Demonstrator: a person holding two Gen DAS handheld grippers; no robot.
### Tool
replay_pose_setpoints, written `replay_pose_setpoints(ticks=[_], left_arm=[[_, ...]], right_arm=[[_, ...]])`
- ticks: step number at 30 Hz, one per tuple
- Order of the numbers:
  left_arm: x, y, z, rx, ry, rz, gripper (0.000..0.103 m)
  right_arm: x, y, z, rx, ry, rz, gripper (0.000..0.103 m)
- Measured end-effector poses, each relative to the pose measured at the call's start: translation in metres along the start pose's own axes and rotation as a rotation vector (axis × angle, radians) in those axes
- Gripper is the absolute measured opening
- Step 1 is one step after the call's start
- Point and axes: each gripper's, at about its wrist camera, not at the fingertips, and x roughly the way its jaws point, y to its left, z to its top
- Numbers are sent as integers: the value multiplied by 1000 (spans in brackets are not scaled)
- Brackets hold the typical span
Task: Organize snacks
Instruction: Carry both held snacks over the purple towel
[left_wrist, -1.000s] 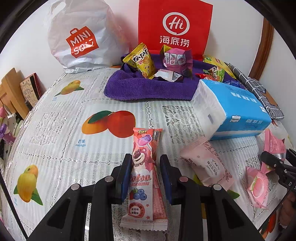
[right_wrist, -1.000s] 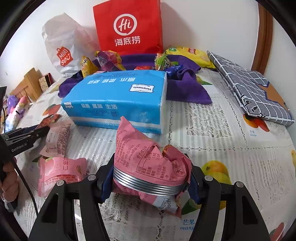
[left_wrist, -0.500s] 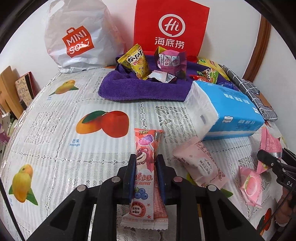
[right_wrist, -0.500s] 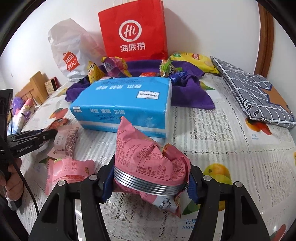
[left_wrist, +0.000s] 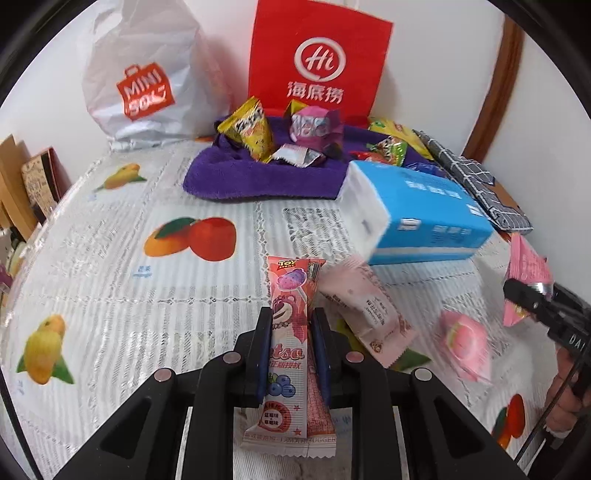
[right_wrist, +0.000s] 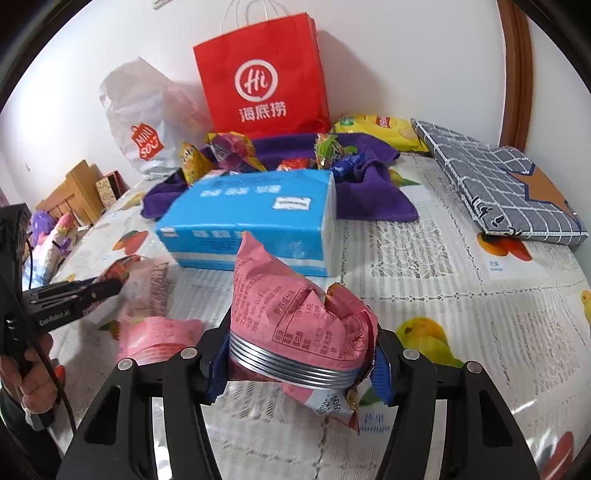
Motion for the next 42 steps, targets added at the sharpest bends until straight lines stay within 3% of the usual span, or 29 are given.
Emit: replay_pose_setpoints(ticks=[11,15,21,27,32,42], left_arm=[[-37,-16,28,19,2,-63,20],[-49,-17,57,19,-17,-93,20],[-60,-11,114,14,-62,-53,20],[-50,-2,164,2,-78,-33,20],[-32,11,197,-10,-78,-17,20],[21,31,253,-74,-54,-39,20]], right_arm=[[-34,16,38,-17,-62,0,60],[-38,22,72,-11,-88,6,60],[-36,37,133,-47,-146,3,60],[-3,54,193,-80,-129,25,60],[26,57,221,-87,-128,60,60],[77,35,241,-60,-84,54,60]])
